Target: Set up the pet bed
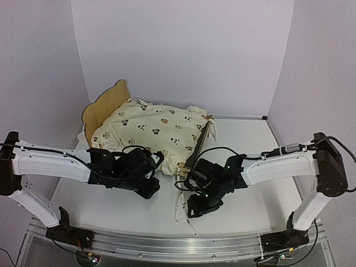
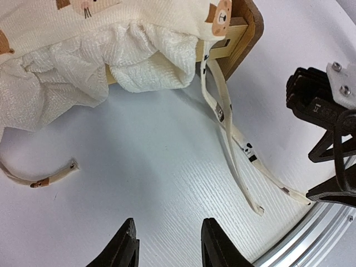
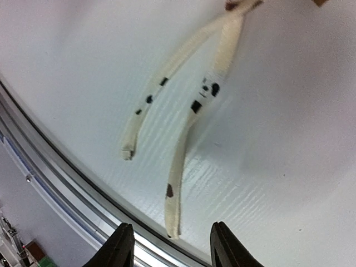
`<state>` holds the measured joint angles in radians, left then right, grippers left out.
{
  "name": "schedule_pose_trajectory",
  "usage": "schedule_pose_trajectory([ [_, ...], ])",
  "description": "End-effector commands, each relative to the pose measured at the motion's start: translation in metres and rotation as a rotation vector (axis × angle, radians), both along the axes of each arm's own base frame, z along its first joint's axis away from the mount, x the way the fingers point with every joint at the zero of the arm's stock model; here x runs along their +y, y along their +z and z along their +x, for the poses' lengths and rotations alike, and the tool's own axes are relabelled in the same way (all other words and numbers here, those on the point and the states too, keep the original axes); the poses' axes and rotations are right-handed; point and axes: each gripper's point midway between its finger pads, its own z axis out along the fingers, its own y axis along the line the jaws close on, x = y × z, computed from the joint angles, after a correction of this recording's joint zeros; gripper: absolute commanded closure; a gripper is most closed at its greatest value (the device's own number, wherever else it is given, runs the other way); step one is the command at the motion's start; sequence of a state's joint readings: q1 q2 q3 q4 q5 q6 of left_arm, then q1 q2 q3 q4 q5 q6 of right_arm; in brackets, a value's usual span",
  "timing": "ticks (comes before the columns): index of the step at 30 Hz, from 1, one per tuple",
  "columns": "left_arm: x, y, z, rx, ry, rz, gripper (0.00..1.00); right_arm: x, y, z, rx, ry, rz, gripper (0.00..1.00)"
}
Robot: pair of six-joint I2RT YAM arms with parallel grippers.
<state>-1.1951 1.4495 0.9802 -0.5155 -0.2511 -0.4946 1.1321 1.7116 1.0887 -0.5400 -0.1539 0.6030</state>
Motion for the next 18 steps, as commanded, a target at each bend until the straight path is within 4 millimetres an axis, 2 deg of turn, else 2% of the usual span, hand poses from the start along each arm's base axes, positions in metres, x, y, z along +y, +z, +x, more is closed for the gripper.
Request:
schedule_pose_trajectory([
  [1,-0.012,0.002,0.009,-0.010,0.000,-0.047,0.62,-0.016,-0.010,-0.006,-0.054,0.000,-0.062,0.52],
  [7,-0.020,-0.002,0.016,0.002,0.004,-0.076,0.63,-0.008,-0.014,-0.013,-0.126,0.036,-0.060,0.52],
  [13,-0.022,-0.008,0.018,0.013,0.006,-0.064,0.64,0.002,-0.024,-0.015,-0.174,0.059,-0.078,0.57],
  [18,-0.021,-0.004,0.020,0.006,0.018,-0.081,0.64,0.006,-0.032,-0.015,-0.210,0.078,-0.106,0.60],
])
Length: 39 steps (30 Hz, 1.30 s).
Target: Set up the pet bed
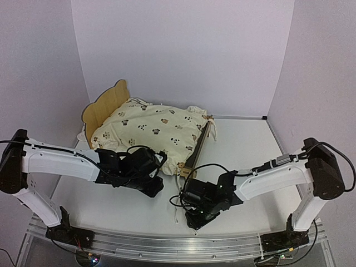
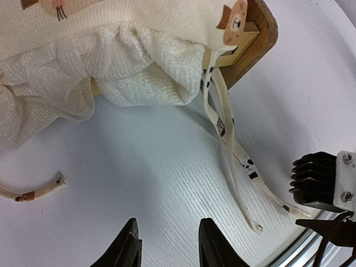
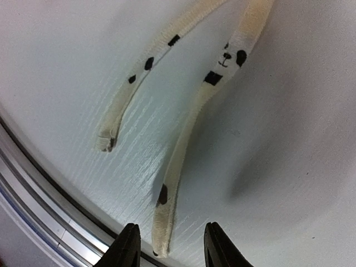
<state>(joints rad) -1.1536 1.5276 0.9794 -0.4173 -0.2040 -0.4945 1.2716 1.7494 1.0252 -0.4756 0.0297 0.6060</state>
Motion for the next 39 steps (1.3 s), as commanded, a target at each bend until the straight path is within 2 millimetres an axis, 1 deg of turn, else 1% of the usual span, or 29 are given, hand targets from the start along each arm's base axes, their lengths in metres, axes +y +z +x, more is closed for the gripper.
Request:
schedule_pose_trajectory([
  [1,-0.006,0.013,0.006,-0.024,0.005,-0.051,0.64,0.010,-0.003,0.008,-0.073,0.004,-0.014,0.61],
  [8,-0.003,0.015,0.008,-0.031,0.016,-0.059,0.64,0.010,-0.017,0.013,-0.126,0.014,-0.059,0.66],
  [12,-0.002,0.017,0.009,-0.038,0.022,-0.064,0.64,0.014,-0.018,0.011,-0.156,0.033,-0.067,0.69],
  [19,-0.001,0.016,0.010,-0.042,0.019,-0.064,0.64,0.015,-0.018,0.011,-0.203,0.049,-0.086,0.70],
  [22,0.000,0.017,0.010,-0.046,0.021,-0.065,0.64,0.014,-0.023,0.010,-0.214,0.052,-0.109,0.76],
  [26,0.002,0.019,0.010,-0.049,0.026,-0.072,0.65,0.007,-0.025,0.013,-0.260,0.042,-0.143,0.91],
  [28,0.004,0.020,0.009,-0.049,0.030,-0.079,0.65,0.002,-0.022,0.016,-0.278,0.032,-0.150,0.97],
  [30,0.007,0.020,0.009,-0.056,0.039,-0.088,0.65,0.000,-0.017,0.018,-0.292,0.027,-0.145,1.00],
  [34,0.007,0.021,0.009,-0.067,0.046,-0.131,0.65,-0.002,-0.002,0.022,-0.328,0.030,-0.125,1.00],
  [39,-0.002,0.027,0.013,-0.093,0.051,-0.218,0.64,-0.004,0.018,0.030,-0.389,0.047,-0.118,1.00],
])
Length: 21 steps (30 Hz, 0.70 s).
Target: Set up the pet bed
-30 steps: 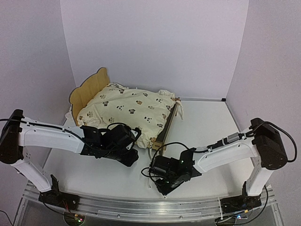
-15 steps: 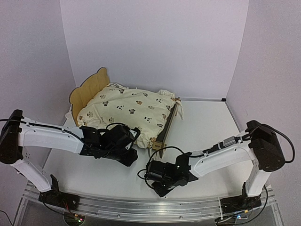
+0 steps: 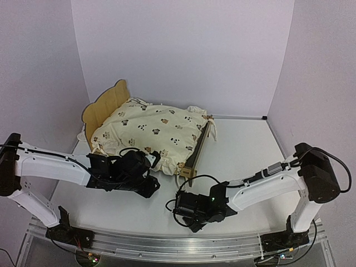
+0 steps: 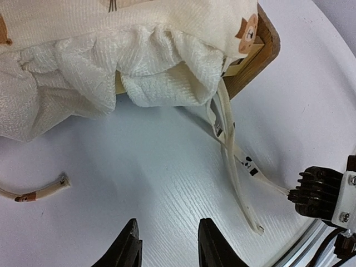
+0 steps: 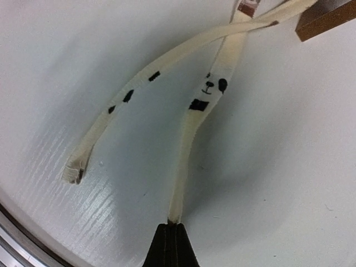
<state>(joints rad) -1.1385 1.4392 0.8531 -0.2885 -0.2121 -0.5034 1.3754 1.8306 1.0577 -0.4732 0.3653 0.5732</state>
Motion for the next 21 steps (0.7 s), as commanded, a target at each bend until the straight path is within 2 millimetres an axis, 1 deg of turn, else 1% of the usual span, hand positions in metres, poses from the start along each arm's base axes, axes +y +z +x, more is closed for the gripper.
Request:
schedule_pose_trajectory([
  [1,-0.015,0.025,0.011,-0.057,0.026,-0.142,0.64,-0.003,0.031,0.013,-0.094,0.017,0.008,1.00],
  [8,-0.022,0.023,0.016,-0.072,0.034,-0.168,0.62,-0.008,0.051,0.028,-0.174,0.032,-0.021,1.00],
  [13,-0.023,0.030,0.025,-0.105,0.066,-0.216,0.58,-0.008,0.063,0.038,-0.224,0.057,-0.030,1.00],
  [16,-0.029,0.039,0.030,-0.131,0.068,-0.267,0.58,-0.008,0.071,0.046,-0.252,0.063,-0.034,1.00],
  [21,-0.040,0.042,0.032,-0.142,0.038,-0.307,0.58,-0.007,0.081,0.058,-0.268,0.061,-0.024,1.00],
])
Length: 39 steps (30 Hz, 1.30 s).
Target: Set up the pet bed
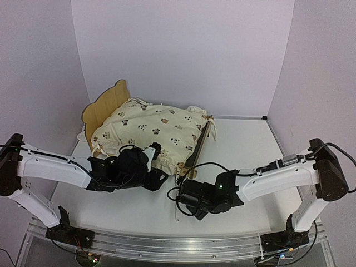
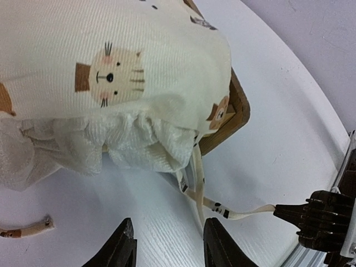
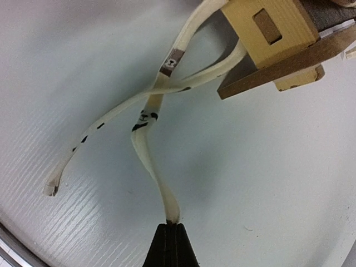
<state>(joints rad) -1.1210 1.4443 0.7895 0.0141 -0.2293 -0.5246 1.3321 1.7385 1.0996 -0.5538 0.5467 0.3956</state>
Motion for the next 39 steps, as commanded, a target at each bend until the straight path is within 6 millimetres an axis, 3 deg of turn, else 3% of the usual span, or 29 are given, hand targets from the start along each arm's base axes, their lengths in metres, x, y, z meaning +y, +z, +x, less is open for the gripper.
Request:
schedule_pose_trajectory([
  [1,-0.018,0.016,0.009,-0.044,-0.015,-0.093,0.59,0.005,0.033,0.017,-0.057,-0.001,0.046,1.00],
  [14,-0.051,-0.003,0.011,-0.009,-0.194,-0.135,0.62,-0.002,0.034,0.038,0.067,-0.098,0.140,1.00],
  [32,-0.072,-0.038,0.050,-0.019,-0.220,-0.071,0.67,-0.004,0.021,0.024,0.229,-0.138,0.209,1.00],
  [34,-0.073,-0.040,0.052,-0.021,-0.217,-0.066,0.70,-0.004,0.020,0.023,0.235,-0.139,0.213,1.00],
  [39,-0.076,-0.038,0.051,-0.014,-0.224,-0.074,0.91,-0.004,0.016,0.025,0.261,-0.159,0.228,1.00],
])
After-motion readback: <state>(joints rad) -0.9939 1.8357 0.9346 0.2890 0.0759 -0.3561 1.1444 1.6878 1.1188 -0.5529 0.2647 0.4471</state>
